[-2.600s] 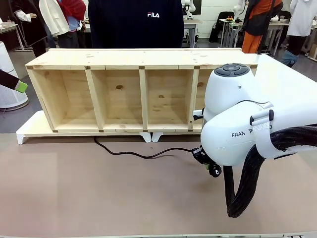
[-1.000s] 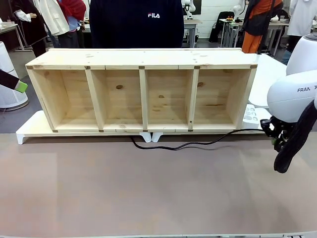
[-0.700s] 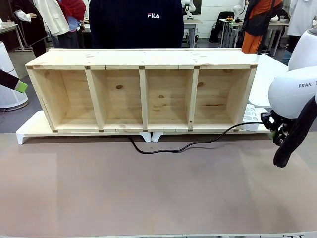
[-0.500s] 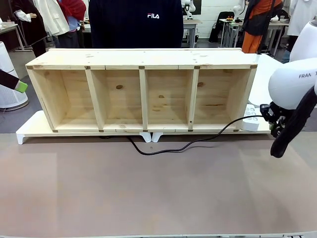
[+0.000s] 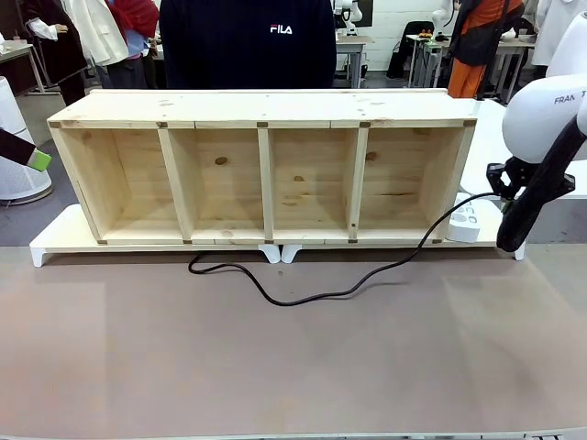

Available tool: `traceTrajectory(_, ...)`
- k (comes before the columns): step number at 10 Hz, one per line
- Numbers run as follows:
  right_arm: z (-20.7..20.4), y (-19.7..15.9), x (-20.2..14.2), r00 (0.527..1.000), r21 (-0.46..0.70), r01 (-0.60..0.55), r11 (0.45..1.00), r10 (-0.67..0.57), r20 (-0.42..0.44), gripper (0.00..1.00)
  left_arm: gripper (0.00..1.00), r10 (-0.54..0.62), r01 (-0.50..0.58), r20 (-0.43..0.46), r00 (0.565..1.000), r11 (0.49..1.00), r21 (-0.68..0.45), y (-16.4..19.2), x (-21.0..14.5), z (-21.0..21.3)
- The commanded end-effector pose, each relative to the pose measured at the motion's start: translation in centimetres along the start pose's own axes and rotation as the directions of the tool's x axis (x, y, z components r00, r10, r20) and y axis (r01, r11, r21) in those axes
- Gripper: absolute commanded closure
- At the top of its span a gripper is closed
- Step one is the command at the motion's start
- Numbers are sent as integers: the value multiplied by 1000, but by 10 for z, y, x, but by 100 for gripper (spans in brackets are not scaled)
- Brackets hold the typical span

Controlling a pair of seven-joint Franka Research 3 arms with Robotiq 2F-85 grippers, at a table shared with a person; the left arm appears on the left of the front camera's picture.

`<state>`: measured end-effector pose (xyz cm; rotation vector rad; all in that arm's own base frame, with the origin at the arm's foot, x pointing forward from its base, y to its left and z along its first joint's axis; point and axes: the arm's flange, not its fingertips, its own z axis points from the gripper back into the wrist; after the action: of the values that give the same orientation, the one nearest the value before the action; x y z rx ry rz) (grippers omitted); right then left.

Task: Perform cable management.
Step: Pull the grasped Power Cable to the location of the Power Strip.

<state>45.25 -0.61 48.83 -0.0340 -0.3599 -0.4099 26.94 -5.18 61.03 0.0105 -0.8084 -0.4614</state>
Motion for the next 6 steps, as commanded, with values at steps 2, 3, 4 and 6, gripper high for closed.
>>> traceTrajectory(2, -4, 8, 36, 998, 9, -36, 999, 36, 44, 84, 0, 1, -1, 5, 1000, 1000, 3, 1, 1, -1)
traceTrajectory(3, -3, 12, 47, 997, 6, -44, 999, 44, 62, 84, 0, 1, -1, 5, 1000, 1000, 3, 1, 1, -1)
traceTrajectory(4, -2, 18, 58, 994, -15, -58, 998, 60, 91, 84, 0, 1, -1, 5, 1000, 1000, 3, 1, 1, -1)
traceTrajectory(6, 2, 24, 76, 989, -49, -80, 996, 85, 119, 84, 0, 1, -1, 5, 1000, 1000, 3, 1, 1, -1)
